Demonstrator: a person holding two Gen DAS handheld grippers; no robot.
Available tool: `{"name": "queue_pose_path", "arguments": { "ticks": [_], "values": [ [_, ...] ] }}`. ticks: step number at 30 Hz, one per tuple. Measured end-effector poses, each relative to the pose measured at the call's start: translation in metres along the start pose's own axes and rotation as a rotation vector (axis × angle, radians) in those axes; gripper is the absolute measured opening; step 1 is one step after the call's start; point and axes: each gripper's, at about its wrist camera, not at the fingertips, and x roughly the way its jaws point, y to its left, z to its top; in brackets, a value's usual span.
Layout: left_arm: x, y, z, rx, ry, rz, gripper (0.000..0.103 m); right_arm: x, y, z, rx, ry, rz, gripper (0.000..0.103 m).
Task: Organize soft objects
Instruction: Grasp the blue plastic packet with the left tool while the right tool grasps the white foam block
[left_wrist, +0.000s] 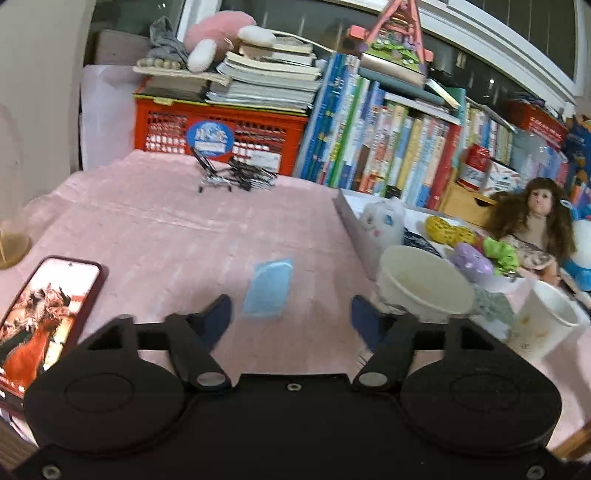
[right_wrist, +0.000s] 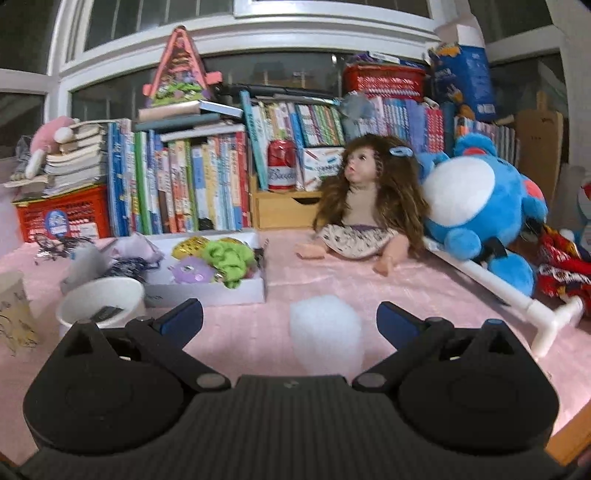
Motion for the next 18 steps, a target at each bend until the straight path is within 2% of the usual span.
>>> {"name": "queue_pose_path", "arguments": {
  "ticks": [1, 4, 7, 11, 14, 18],
  "values": [
    [0.004, 0.000, -0.001, 0.021, -0.003, 0.040, 0.049, 0.005, -0.001, -0.002, 0.002, 0.022, -0.029, 0.103],
    [0.016, 0.001, -0.003, 0.046, -0.009, 0.110, 0.045, 0.016, -0.008, -0.007, 0.033, 0.067, -0.059, 0.100],
    [0.026, 0.002, -0.005, 0.024, 0.012, 0.092, 0.042, 0.021, -0.014, -0.012, 0.060, 0.089, -0.053, 0.100],
    [0.038, 0.004, -0.007, 0.008, 0.040, 0.085, 0.039, 0.024, -0.010, -0.015, 0.037, 0.091, -0.047, 0.099],
    [0.046, 0.003, -0.006, 0.001, 0.053, 0.080, 0.031, 0.028, -0.008, -0.014, 0.028, 0.092, -0.050, 0.097],
    [0.052, 0.000, -0.003, 0.008, 0.048, 0.085, 0.030, 0.038, -0.005, -0.014, 0.032, 0.105, -0.052, 0.092]
  ]
}}
